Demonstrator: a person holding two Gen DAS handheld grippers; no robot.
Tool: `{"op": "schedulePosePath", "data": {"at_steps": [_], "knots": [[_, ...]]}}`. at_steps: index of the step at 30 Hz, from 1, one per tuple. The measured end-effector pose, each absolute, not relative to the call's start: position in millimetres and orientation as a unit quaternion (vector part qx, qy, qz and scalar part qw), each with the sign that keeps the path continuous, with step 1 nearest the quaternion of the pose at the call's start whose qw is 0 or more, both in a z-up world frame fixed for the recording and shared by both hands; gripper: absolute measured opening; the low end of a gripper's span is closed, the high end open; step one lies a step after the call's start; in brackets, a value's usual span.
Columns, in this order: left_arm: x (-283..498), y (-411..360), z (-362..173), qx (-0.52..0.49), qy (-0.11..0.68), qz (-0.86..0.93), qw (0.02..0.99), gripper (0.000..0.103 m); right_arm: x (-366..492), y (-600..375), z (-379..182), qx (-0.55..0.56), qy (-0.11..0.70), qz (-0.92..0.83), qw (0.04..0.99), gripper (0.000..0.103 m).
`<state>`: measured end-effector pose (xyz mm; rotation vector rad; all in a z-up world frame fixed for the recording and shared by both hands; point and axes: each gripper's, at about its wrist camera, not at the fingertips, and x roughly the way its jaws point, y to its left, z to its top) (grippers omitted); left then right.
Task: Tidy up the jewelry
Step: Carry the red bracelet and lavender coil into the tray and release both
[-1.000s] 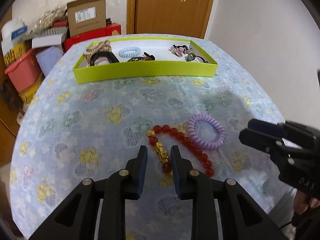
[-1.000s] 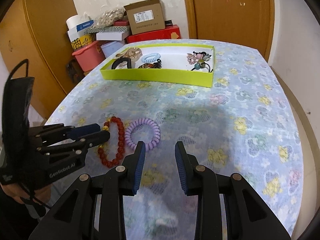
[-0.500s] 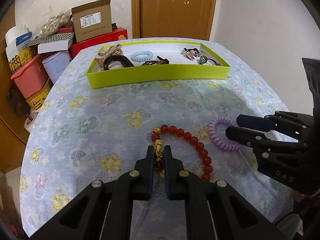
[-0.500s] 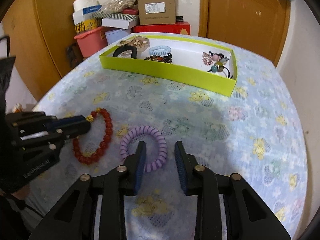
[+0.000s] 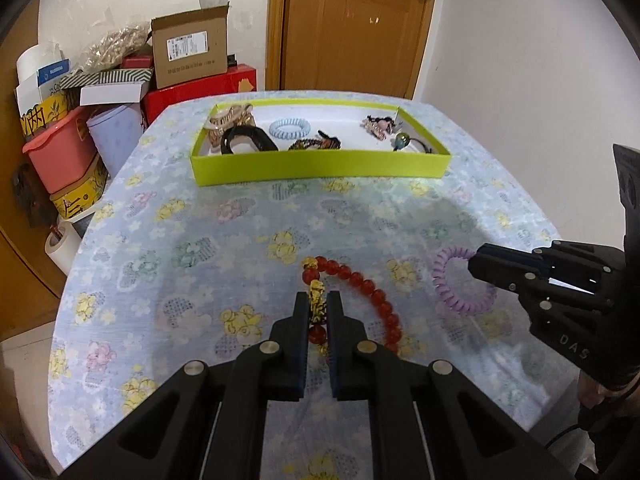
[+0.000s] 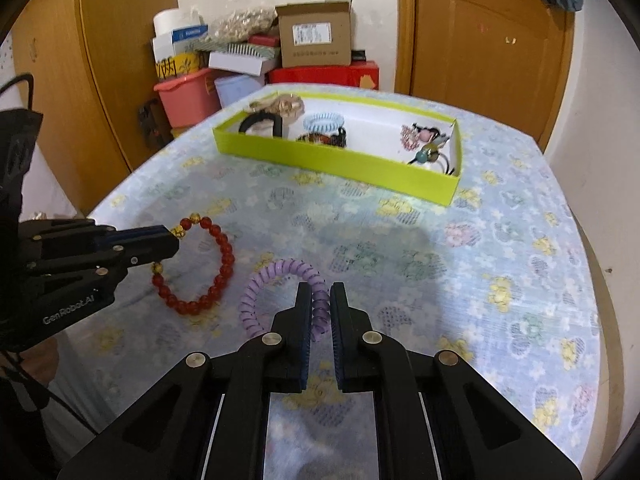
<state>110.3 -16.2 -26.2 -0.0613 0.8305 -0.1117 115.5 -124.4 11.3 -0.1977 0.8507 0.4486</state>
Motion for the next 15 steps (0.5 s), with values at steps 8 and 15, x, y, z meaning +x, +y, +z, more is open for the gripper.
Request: {"op": "schedulePosePath", "data": {"at_steps": [8,15], "knots": [[98,-16,-11,-0.035,0.39,-0.062,0.918,0.008,99,-131,32,-0.078,0.389,0.216,0.892,0.009],[90,-19,5,-0.033,0.376,-0.066,0.924,0.008,93,-135,43,-0.071,0.378,0.215,0.898,0.009]]}}
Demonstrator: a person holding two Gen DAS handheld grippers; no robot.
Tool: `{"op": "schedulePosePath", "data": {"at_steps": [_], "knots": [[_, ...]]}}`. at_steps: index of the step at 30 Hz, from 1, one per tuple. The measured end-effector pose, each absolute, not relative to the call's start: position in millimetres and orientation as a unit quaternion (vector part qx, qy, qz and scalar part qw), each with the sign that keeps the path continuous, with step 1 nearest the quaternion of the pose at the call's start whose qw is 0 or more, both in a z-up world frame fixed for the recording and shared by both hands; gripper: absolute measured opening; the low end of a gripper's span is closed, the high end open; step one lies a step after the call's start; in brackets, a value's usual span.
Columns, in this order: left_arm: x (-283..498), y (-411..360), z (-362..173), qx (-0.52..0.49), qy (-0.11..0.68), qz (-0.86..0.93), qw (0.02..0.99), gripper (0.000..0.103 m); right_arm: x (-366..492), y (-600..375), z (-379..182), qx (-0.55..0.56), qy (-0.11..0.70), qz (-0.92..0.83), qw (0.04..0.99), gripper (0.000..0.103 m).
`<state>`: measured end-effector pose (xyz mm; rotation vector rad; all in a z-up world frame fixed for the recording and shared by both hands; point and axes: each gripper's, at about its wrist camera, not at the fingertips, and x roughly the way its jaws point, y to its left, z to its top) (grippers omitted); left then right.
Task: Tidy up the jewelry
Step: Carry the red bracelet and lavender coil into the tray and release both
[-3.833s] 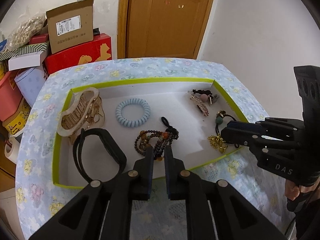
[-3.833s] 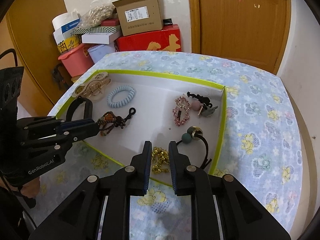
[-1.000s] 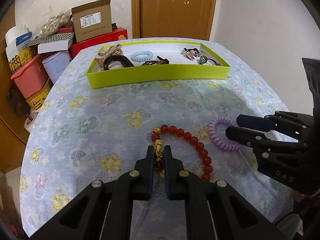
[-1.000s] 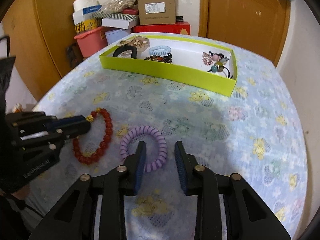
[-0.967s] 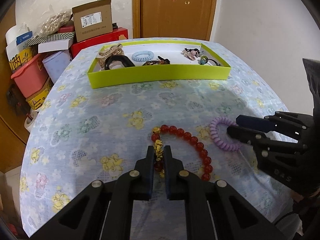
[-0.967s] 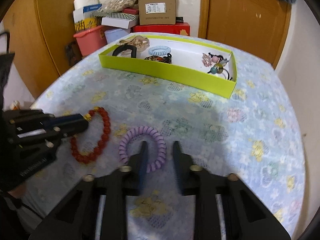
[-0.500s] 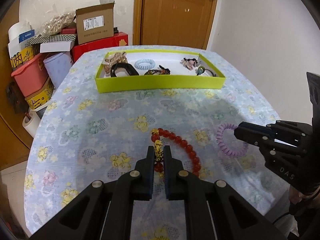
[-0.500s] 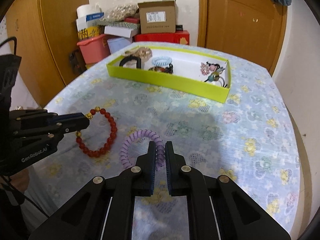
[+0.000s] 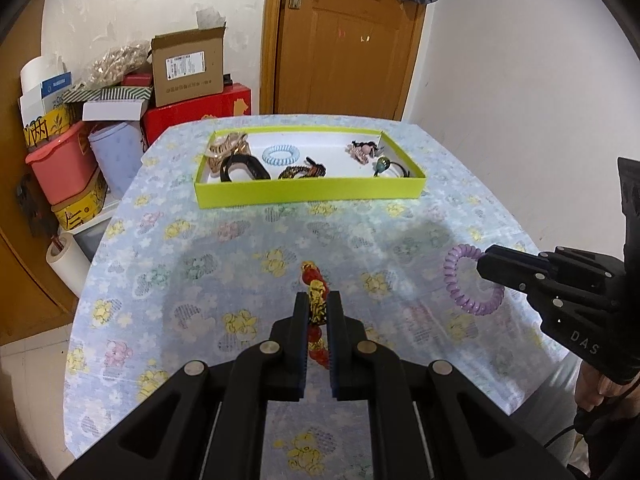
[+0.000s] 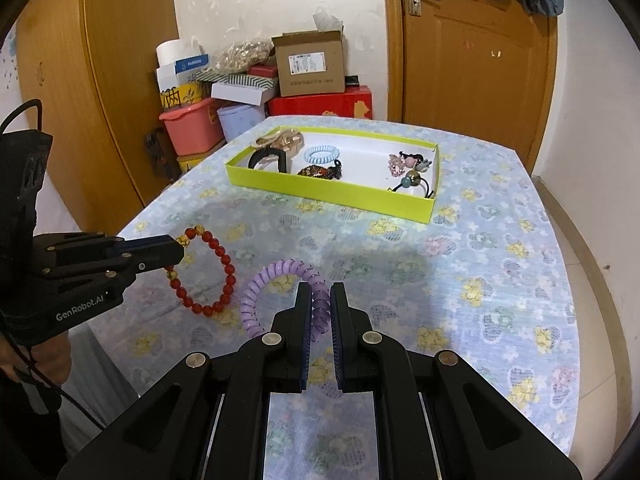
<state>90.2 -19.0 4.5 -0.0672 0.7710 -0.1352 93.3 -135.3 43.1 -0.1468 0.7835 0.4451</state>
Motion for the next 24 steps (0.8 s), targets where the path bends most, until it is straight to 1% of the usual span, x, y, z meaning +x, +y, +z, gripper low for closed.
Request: {"op": "schedulePosePath", "data": {"at_steps": [13,24], "knots": [[96,-19,26,-0.03,0.362,-0.073,0.929,0.008,99,-138,55,-0.069,0.367,0.217,0.902,0.009],[118,-23,46,-0.022,0.349,-0.089,0.932,0.008,121,-139,65,-0.072,0.359,0.213,0.906,0.009]]}}
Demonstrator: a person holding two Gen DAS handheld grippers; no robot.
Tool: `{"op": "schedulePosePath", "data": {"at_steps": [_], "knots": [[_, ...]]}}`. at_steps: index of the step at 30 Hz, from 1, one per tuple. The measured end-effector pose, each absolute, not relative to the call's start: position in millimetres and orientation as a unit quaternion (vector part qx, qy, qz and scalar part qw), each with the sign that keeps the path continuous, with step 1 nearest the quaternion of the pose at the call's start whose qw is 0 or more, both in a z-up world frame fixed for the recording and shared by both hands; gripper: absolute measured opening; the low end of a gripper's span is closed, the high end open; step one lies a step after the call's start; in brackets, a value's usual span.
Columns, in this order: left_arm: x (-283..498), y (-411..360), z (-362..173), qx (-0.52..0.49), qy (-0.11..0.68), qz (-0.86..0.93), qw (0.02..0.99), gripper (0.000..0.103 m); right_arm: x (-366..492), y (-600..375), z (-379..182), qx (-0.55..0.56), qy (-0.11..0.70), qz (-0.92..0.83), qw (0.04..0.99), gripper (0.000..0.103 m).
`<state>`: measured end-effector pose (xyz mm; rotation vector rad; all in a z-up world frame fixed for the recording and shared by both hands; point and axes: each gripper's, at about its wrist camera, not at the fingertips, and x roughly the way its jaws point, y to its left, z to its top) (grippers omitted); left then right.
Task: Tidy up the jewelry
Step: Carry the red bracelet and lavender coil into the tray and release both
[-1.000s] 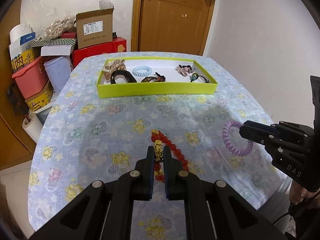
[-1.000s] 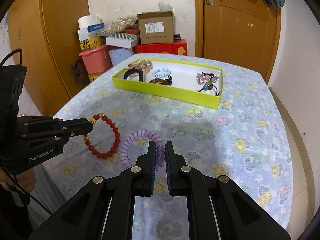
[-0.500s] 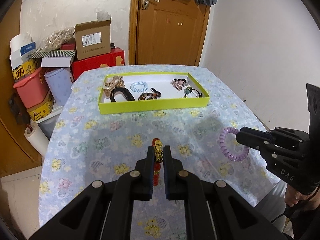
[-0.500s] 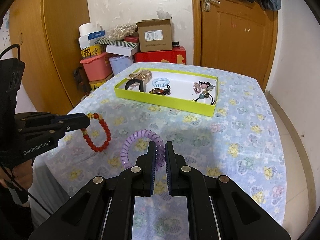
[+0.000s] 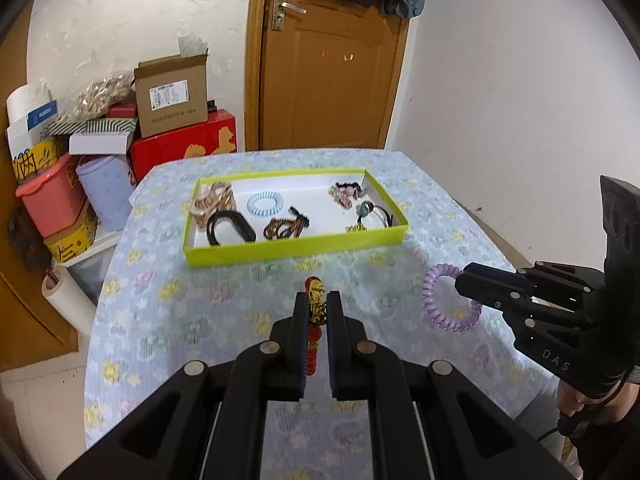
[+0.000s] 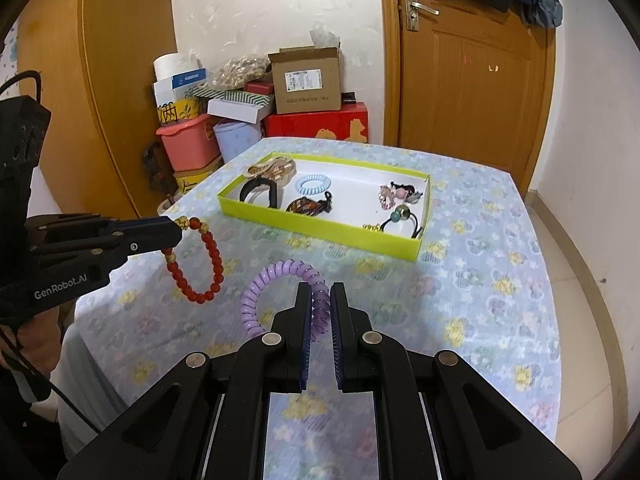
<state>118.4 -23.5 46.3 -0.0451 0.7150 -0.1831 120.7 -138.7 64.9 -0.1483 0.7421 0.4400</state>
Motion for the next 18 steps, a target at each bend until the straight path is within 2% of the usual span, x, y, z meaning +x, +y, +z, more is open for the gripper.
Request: {"op": "schedulePosePath", "data": {"at_steps": [18], "knots": [[205,-25,68,-0.007,0.34,-0.098,0.935,0.008,210,-138,66,-0.069,0.365,0.199,0.907,0.009]]}}
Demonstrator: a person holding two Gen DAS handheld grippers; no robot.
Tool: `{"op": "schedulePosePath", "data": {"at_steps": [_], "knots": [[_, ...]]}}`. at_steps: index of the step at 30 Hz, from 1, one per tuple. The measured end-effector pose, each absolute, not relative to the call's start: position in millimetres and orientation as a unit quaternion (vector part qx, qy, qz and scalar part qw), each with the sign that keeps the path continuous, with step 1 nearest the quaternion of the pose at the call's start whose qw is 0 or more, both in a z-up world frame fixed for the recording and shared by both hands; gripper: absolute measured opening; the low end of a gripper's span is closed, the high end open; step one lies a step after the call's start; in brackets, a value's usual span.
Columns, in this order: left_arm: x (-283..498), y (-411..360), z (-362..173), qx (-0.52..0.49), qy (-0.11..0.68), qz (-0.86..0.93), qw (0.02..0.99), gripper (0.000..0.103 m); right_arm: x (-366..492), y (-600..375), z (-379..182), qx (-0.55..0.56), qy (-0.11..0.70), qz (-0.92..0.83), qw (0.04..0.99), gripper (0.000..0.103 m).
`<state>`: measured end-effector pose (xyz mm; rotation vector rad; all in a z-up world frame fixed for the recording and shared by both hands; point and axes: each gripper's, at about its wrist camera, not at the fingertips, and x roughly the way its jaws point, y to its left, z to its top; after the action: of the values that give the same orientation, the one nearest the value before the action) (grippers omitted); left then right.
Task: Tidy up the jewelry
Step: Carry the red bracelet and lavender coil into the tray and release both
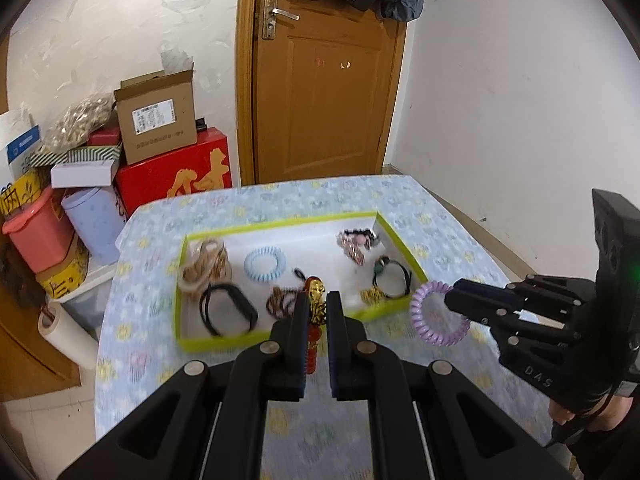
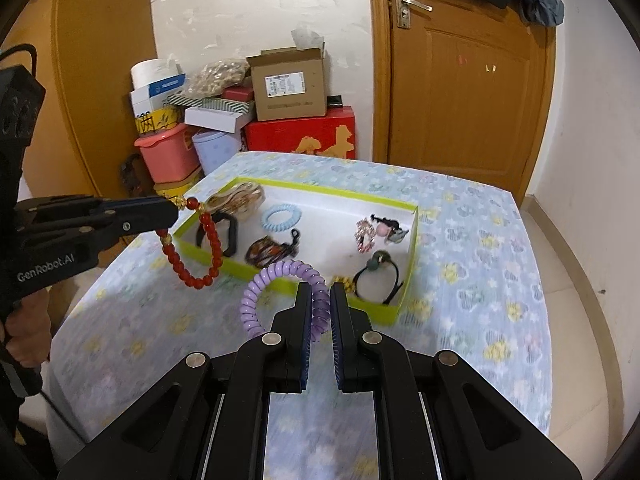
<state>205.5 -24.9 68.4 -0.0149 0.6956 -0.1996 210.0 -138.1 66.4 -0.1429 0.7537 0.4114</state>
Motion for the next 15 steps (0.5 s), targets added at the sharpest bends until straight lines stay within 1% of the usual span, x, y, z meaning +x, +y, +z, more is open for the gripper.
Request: {"op": "schedulePosePath", "data": {"at_steps": [7,15], "knots": [[254,-25,67,-0.006,0.342,-0.105,0.934,0.008,251,-137,55,-0.069,0.374,0.193,0.905,0.009],[307,-30,44,-0.012,0.361,-0.123,0.924,0.008,295,-137,26,-0.066,0.398,0.187,0.896,0.009]]}}
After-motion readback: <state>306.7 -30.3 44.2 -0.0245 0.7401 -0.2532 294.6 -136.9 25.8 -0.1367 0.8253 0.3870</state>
